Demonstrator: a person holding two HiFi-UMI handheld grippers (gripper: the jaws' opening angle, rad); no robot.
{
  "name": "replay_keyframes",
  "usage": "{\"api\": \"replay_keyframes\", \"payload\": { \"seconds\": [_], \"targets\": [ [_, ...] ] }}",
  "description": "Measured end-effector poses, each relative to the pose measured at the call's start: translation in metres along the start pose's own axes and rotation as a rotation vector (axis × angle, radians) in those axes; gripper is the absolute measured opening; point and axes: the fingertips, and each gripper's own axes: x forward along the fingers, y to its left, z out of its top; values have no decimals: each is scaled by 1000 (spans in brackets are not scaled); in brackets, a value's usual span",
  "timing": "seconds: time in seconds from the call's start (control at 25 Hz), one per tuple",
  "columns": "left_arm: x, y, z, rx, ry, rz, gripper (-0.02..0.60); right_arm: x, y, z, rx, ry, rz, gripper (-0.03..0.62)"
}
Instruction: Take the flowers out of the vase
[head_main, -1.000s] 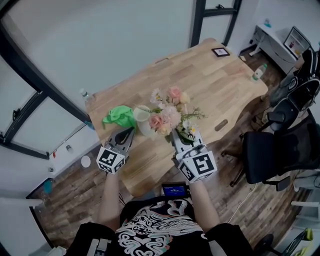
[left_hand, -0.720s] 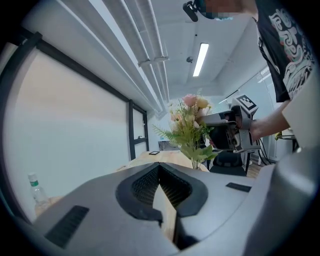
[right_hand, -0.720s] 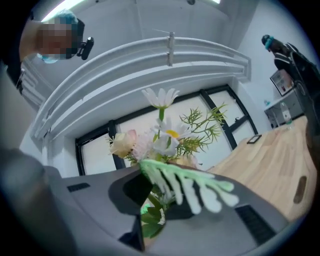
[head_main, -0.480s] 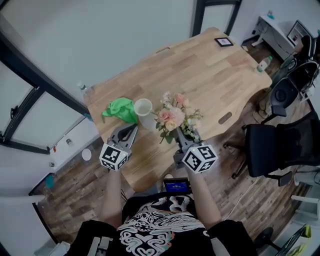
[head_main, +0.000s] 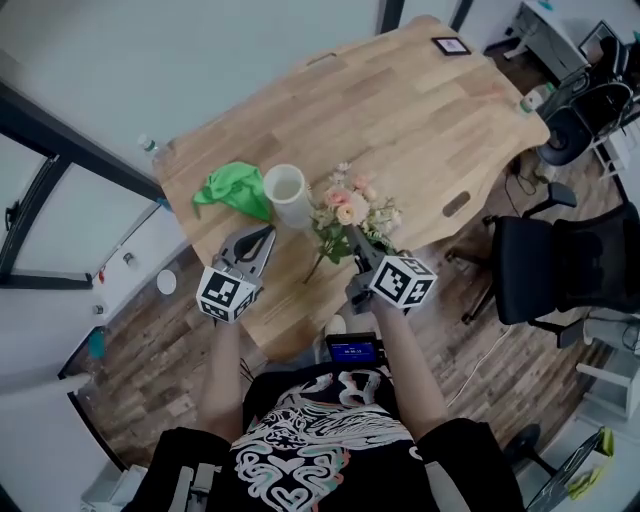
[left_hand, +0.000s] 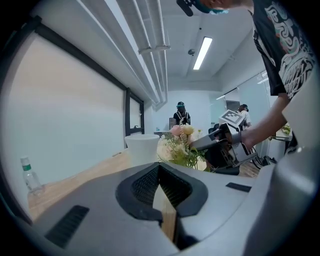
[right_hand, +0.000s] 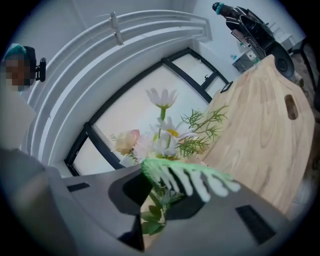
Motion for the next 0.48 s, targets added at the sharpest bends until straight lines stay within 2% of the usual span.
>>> {"api": "replay_keyframes", "payload": {
  "seconds": [0.24, 0.48],
  "targets": [
    [8, 3, -19, -25, 26, -23, 3, 15, -23, -25, 75, 39, -34, 63],
    [10, 10, -33, -59, 47, -20, 3, 23, -48, -51, 91, 127, -121, 63]
  ]
}}
